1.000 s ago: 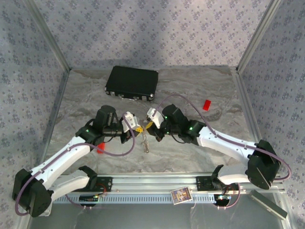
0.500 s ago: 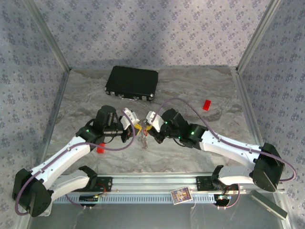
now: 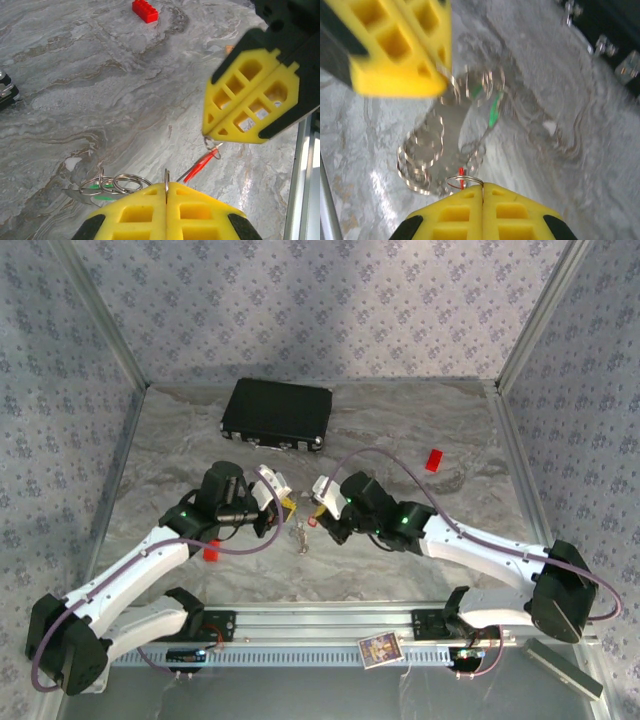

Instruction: Put the keys on the keyring

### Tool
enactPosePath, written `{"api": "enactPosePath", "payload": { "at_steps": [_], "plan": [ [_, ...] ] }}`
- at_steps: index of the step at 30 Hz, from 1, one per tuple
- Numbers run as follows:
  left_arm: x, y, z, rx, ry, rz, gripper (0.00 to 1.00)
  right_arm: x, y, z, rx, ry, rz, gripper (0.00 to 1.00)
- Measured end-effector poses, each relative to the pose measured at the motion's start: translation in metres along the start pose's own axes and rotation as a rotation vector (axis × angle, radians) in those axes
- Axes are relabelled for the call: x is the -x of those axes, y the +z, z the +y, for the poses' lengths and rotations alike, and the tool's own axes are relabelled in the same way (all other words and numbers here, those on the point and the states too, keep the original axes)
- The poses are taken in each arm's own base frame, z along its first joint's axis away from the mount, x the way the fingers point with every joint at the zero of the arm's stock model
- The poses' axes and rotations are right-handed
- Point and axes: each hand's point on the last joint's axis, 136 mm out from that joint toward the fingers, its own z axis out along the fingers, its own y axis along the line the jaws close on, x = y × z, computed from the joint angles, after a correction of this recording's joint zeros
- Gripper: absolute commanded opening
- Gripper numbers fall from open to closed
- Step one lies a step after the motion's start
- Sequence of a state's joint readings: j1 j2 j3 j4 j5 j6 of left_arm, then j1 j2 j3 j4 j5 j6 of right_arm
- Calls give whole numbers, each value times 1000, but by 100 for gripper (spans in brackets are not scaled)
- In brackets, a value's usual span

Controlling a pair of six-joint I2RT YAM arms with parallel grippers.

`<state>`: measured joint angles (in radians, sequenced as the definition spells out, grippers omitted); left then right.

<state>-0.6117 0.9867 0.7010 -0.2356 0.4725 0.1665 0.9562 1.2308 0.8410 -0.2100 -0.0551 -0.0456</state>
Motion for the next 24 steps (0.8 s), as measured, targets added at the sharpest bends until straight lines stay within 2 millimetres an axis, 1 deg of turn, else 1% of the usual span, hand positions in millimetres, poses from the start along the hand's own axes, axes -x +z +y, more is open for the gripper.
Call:
{"api": "enactPosePath", "payload": {
  "at_steps": [5,8,13,17,21,24],
  "plan": [
    [0,-2,2,19,3,-3,0,-54,5,2,-7,118,147,0],
    [0,-2,3,22,4,-2,0,-76,8,4,-6,173,209,0],
    [-1,-2,3,26,5,-3,0,-92,20,4,11,246,273,0],
    [-2,-2,4,33,8,-1,0,-107,34,-4,13,326,331,0],
    [-2,-3,5,41,12,0,0,-110,41,-9,19,373,350,1],
    [-2,-3,6,44,16,1,0,-102,41,-11,30,383,335,14]
  ]
}}
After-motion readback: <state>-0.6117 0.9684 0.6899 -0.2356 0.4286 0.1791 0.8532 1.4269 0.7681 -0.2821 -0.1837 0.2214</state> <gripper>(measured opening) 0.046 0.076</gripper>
